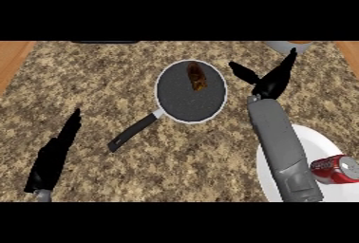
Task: Pick the sweet potato from the plate and place it in the pan
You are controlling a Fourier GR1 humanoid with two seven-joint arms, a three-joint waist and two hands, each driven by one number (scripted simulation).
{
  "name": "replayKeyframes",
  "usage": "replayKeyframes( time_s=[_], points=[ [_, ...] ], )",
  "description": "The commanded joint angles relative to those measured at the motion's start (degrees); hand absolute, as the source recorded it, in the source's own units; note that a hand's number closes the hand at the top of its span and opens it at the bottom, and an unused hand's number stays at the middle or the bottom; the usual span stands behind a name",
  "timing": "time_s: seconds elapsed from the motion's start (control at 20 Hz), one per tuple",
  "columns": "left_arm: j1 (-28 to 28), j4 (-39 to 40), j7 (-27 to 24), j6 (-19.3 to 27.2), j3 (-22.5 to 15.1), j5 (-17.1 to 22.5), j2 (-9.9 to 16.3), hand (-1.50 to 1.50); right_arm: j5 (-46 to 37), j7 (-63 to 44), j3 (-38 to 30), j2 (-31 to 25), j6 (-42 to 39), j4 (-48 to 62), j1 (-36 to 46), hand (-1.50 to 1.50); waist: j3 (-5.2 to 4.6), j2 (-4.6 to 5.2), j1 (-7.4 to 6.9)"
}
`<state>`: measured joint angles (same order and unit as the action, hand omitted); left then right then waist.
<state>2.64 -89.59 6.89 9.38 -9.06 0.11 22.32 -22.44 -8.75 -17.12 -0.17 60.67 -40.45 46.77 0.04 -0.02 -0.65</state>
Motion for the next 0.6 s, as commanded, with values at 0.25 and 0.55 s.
replayKeyframes(
  time_s=[0.25, 0.55],
  points=[
    [5.04, 0.44, -3.41, -0.09, 1.21, -0.50, -1.23, 0.00, -5.18, -7.13, 9.39, -2.17, -5.28, -26.66, -22.64, -1.50, -0.18, -0.97, 2.90],
    [4.59, -1.45, -1.61, -0.26, 1.64, -1.06, -1.49, 0.00, -3.20, -8.51, 12.61, -5.64, -13.07, -49.73, -43.59, -1.50, -0.12, -0.54, 2.45]
  ],
)
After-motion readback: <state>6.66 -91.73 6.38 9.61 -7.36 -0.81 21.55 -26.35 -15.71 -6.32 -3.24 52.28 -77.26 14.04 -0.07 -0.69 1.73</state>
